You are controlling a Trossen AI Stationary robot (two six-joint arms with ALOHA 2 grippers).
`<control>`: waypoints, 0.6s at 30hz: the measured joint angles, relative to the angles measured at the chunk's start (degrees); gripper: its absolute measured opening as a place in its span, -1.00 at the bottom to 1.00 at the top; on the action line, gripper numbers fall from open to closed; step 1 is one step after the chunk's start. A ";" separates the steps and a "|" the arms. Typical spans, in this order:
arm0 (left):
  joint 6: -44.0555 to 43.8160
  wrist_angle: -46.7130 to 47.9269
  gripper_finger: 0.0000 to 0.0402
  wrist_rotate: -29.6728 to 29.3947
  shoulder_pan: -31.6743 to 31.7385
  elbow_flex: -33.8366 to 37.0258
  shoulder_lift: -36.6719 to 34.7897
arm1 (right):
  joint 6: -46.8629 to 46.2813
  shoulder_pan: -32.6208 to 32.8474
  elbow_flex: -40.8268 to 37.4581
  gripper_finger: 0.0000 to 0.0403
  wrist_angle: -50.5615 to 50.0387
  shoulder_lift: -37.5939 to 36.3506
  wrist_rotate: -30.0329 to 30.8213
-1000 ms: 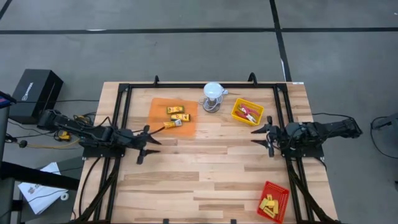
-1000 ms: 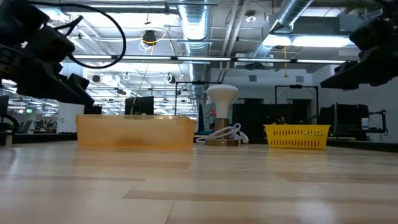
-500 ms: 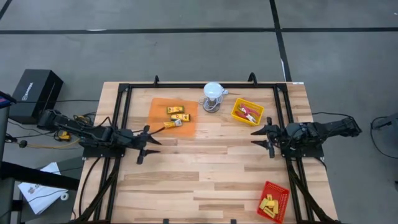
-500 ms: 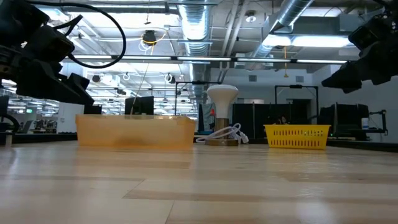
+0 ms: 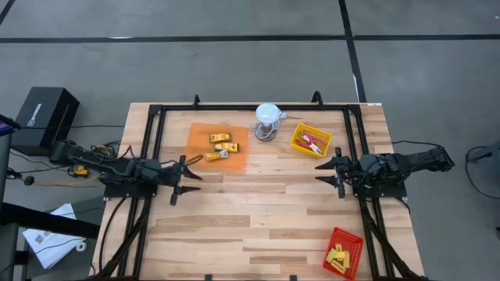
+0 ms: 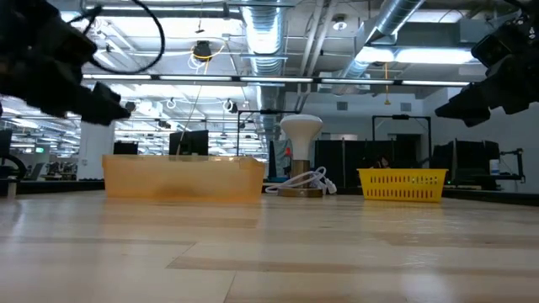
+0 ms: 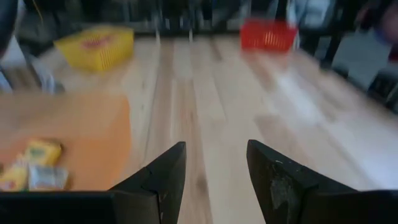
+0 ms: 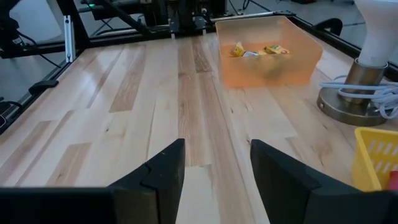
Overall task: Pick & Place School Supplies
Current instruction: Return to Home Position
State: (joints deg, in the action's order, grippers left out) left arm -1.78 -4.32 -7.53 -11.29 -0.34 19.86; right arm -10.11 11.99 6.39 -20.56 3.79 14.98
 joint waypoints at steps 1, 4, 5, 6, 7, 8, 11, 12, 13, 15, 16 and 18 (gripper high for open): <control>0.00 0.13 -0.19 0.00 0.00 -0.01 -2.44 | 0.02 0.00 0.00 -0.14 0.00 0.00 -0.02; 0.00 -0.10 -0.19 0.02 0.00 -0.01 -9.95 | 0.00 0.00 0.00 -0.14 0.00 0.00 0.00; 0.00 -0.10 -0.19 0.02 0.00 0.00 -12.43 | 0.00 0.00 0.00 -0.14 0.00 0.00 -0.02; 0.00 -0.10 -0.19 0.02 0.00 0.00 -14.91 | 0.00 0.00 0.00 -0.14 0.02 0.00 -0.02; 0.00 -0.08 -0.19 0.02 0.00 0.00 -17.22 | 0.00 0.00 0.00 -0.14 0.00 0.00 0.00; 0.00 -0.10 -0.19 0.02 0.00 0.00 -19.41 | 0.00 0.00 0.00 -0.15 0.00 0.00 -0.02; 0.01 -3.89 -0.19 0.07 -0.04 -0.02 -19.77 | 0.00 0.00 0.00 -0.16 0.02 -0.07 -0.01; 0.00 -6.29 -0.19 0.19 -0.04 -0.02 -19.44 | 0.00 0.00 0.00 -0.16 0.01 -0.08 -0.01; 0.00 -7.36 -0.19 0.24 -0.04 -0.04 -19.43 | 0.00 0.00 0.00 -0.16 -0.01 -0.06 0.00; 0.01 -6.76 -0.19 0.32 -0.04 -0.02 -19.79 | 0.00 0.00 0.00 -0.16 0.04 -0.13 -0.02; 0.00 -7.06 -0.19 0.35 -0.04 -0.02 -19.83 | 0.00 0.00 0.00 -0.16 0.01 -0.11 -0.02; 0.00 -7.89 -0.19 0.31 -0.04 -0.02 -19.85 | 0.00 0.00 0.00 -0.16 0.02 -0.11 0.00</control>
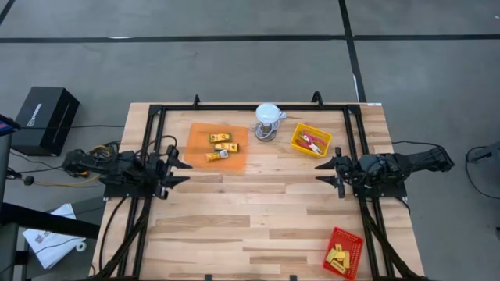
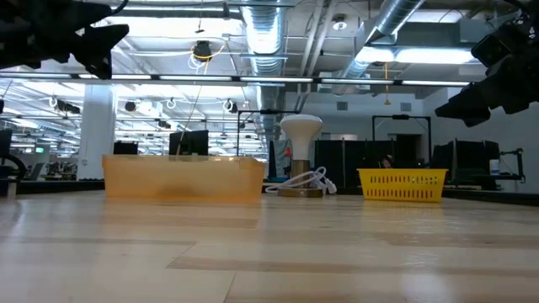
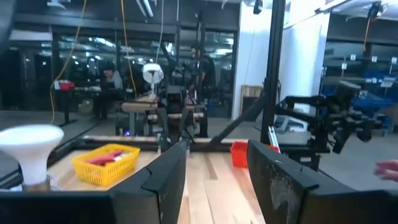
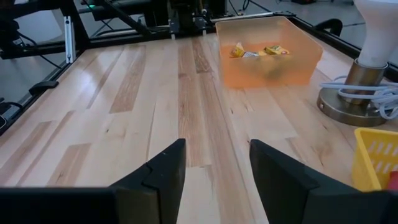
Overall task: Pick & Place School Supplies
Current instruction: Return to Home Position
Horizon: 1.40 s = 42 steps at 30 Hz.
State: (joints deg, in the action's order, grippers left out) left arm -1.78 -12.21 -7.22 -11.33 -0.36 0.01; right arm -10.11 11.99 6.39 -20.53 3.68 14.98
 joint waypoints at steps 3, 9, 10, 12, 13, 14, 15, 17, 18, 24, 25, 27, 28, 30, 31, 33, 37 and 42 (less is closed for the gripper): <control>0.00 0.21 -0.19 0.03 0.00 0.00 0.00 | 0.00 0.00 0.00 -0.15 -0.01 0.00 0.02; 0.00 0.12 -0.19 0.02 0.00 0.00 0.00 | 0.00 0.00 0.00 -0.16 0.00 0.00 0.00; 0.00 0.14 -0.19 0.04 0.00 0.00 0.00 | 0.00 0.00 0.00 -0.16 -0.02 0.00 0.00; 0.00 0.12 -0.19 0.02 0.00 0.00 0.00 | 0.00 0.00 0.00 -0.16 0.00 0.00 0.00; 0.00 0.13 -0.19 0.02 0.00 0.00 0.00 | 0.00 0.00 0.00 -0.16 0.00 0.00 0.00; 0.00 0.14 -0.19 0.02 0.00 0.00 0.00 | 0.00 0.00 0.00 -0.16 0.00 0.00 0.00; 0.00 0.13 -0.19 0.02 0.00 0.00 0.00 | 0.00 0.00 0.00 -0.15 0.00 0.00 0.00; 0.00 0.13 -0.19 0.02 0.00 0.00 0.00 | 0.00 0.00 0.00 -0.15 0.00 0.00 -0.02; 0.00 0.12 -0.19 0.02 0.00 0.00 -0.01 | 0.00 0.00 0.00 -0.14 0.00 0.00 -0.02; 0.00 0.12 -0.19 0.01 0.00 0.00 0.00 | 0.00 0.00 0.00 -0.14 0.00 0.00 -0.02; 0.00 0.13 -0.19 0.01 0.00 0.00 0.00 | 0.00 0.00 0.00 -0.14 0.00 0.00 -0.02; 0.00 0.14 -0.19 0.00 0.00 0.00 0.00 | 0.00 0.00 0.00 -0.15 0.00 0.00 -0.04; 0.00 0.14 -0.19 0.00 0.00 0.00 0.00 | 0.00 0.00 0.00 -0.15 0.00 0.00 -0.04; 0.00 0.12 -0.19 0.00 0.00 0.00 0.00 | 0.00 0.00 0.00 -0.15 0.00 0.00 -0.04; 0.00 0.14 -0.19 0.00 0.00 0.00 0.00 | 0.00 0.00 0.00 -0.15 0.00 0.00 -0.04; 0.00 0.12 -0.19 0.00 0.00 0.00 0.00 | 0.00 0.00 0.00 -0.15 0.00 0.00 -0.04; 0.00 0.12 -0.19 0.00 0.00 0.00 0.00 | 0.00 0.00 0.00 -0.14 0.00 0.00 -0.04; 0.00 0.14 -0.19 0.00 0.00 0.00 0.00 | 0.00 0.00 0.00 -0.15 0.00 0.00 -0.07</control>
